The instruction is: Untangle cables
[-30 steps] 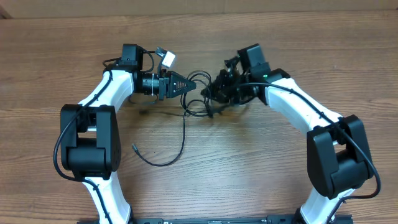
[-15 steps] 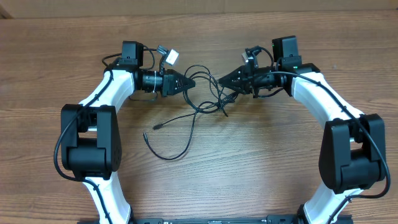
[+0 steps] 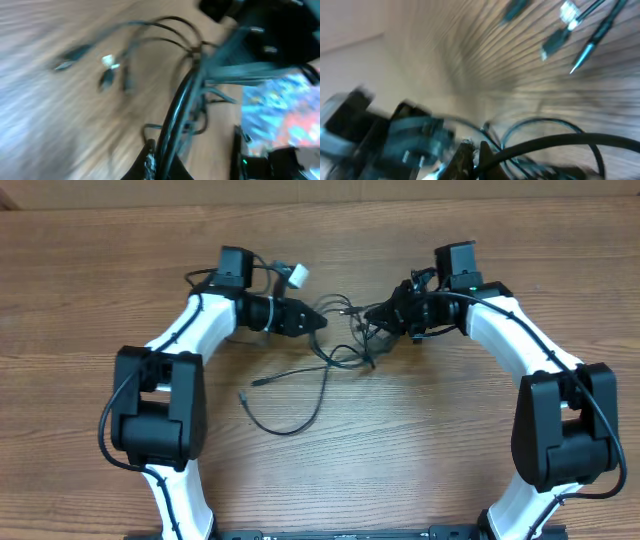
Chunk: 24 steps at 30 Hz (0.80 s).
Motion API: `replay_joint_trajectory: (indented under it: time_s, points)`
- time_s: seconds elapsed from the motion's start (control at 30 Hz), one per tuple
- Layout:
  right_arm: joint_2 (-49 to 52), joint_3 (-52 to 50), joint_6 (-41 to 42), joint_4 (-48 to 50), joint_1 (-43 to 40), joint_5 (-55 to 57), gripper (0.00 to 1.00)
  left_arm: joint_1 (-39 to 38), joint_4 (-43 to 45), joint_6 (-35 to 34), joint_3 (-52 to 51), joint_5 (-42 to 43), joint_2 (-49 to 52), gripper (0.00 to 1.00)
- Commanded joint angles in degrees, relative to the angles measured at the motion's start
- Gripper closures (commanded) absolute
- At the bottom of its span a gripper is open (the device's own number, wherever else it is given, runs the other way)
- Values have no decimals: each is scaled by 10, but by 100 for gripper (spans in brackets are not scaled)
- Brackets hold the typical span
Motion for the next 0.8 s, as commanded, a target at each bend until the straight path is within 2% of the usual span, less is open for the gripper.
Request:
replay_joint_trajectory:
  time_s: [0.0,0.13,0.33,0.43,0.53,0.63,0.77]
  points:
    - [-17,1,56,18,37,137,96,-26,2,52,9,84,5,94]
    - [-17,1,54,75,59,118,96,-38,3,56,9,90,5,95]
    - [-23,2,-21,272,54,-195,96,-41,3,56,9,86,5,96]
    - [-34,2,-21,304,28,-244,96,-40,3,56,9,82,5,95]
    - [-37,1,-15,292,-10,-224,96,-40,1,53,9,49,5,95]
    - [-37,1,-8,205,-40,-151,96,-40,2,28,9,-2,5,93]
    - [-37,1,-37,64,-61,-42,96,-39,1,-59,9,-148,5,92]
